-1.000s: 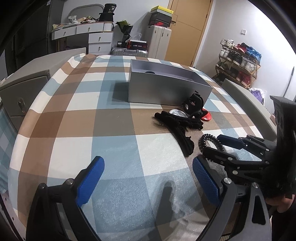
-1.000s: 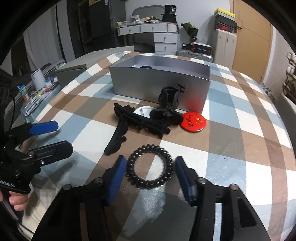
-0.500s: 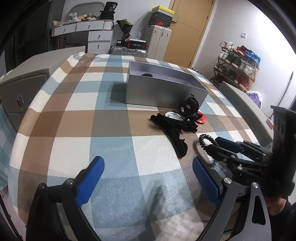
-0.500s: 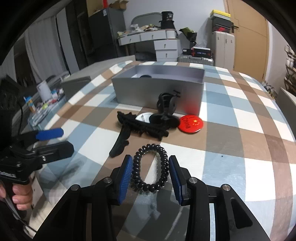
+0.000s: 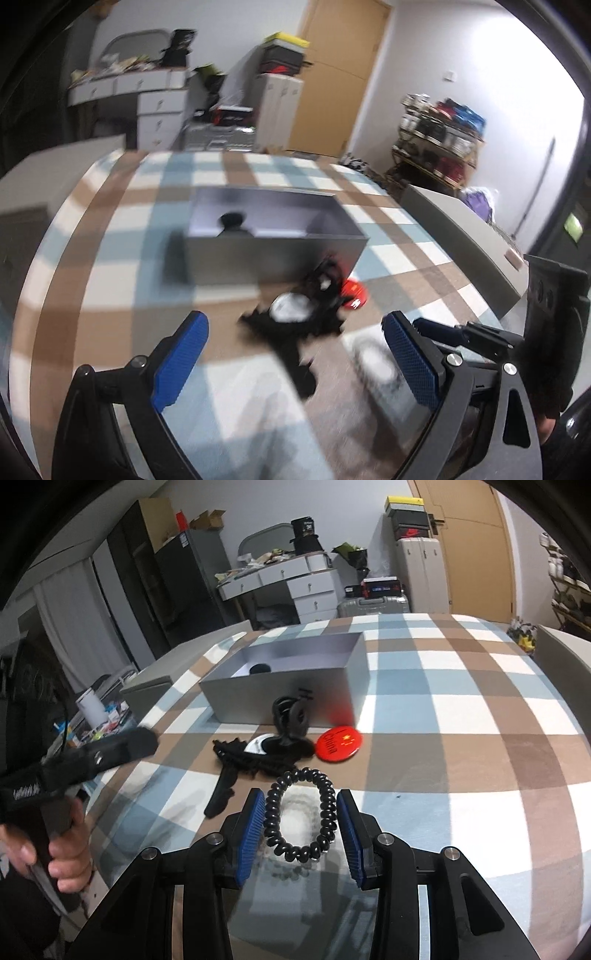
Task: Organize jewelry
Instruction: 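Grasp the black claw clip with the left tool while the right tool holds the hair tie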
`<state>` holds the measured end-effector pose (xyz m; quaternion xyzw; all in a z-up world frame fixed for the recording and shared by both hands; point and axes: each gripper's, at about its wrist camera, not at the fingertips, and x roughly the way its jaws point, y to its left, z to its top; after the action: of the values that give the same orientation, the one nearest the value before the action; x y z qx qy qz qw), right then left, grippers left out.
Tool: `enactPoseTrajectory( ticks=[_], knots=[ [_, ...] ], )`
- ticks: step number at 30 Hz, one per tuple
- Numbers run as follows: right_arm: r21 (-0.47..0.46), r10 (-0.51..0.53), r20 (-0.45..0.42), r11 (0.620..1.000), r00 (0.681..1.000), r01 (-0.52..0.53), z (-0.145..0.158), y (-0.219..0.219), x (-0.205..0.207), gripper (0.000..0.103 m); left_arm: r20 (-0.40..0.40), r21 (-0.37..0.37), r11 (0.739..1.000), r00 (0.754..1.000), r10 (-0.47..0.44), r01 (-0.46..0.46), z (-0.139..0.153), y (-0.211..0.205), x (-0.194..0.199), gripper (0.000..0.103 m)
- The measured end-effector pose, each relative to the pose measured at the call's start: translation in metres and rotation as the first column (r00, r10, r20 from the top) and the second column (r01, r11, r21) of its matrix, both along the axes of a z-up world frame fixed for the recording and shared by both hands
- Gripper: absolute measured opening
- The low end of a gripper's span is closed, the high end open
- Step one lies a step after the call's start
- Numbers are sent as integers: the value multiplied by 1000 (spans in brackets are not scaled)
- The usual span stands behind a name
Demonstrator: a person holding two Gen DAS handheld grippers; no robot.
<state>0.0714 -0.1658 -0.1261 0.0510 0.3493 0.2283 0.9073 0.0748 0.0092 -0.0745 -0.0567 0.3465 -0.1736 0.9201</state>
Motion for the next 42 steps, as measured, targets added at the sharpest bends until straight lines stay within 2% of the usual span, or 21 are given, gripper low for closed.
enactPoseTrajectory(
  ticks=[7, 17, 24, 28, 31, 38, 42],
  knots=[
    [18, -45, 14, 999, 999, 45, 4, -20, 4, 38, -8, 52, 997, 999, -52, 52, -11, -29, 38, 93],
    [14, -79, 19, 997, 997, 78, 6, -35, 15, 38, -61, 72, 991, 993, -106, 110, -21, -41, 52, 92],
    [10, -60, 31, 998, 998, 60, 8, -34, 16, 38, -96, 96, 985, 986, -134, 143, -28, -48, 61, 67],
    [15, -51, 26, 999, 998, 51, 8, -32, 18, 38, -126, 99, 983, 982, -140, 153, -34, -49, 66, 41],
    [21, -49, 22, 999, 999, 48, 7, -32, 20, 38, -133, 95, 984, 981, -140, 153, -35, -49, 68, 31],
    [16, -45, 15, 999, 999, 45, 5, -30, 23, 38, -111, 151, 976, 984, -140, 156, -34, -54, 63, 28],
    [23, -53, 12, 998, 999, 53, 6, -31, 24, 38, -111, 148, 977, 985, -136, 151, -34, -53, 61, 28]
  ],
)
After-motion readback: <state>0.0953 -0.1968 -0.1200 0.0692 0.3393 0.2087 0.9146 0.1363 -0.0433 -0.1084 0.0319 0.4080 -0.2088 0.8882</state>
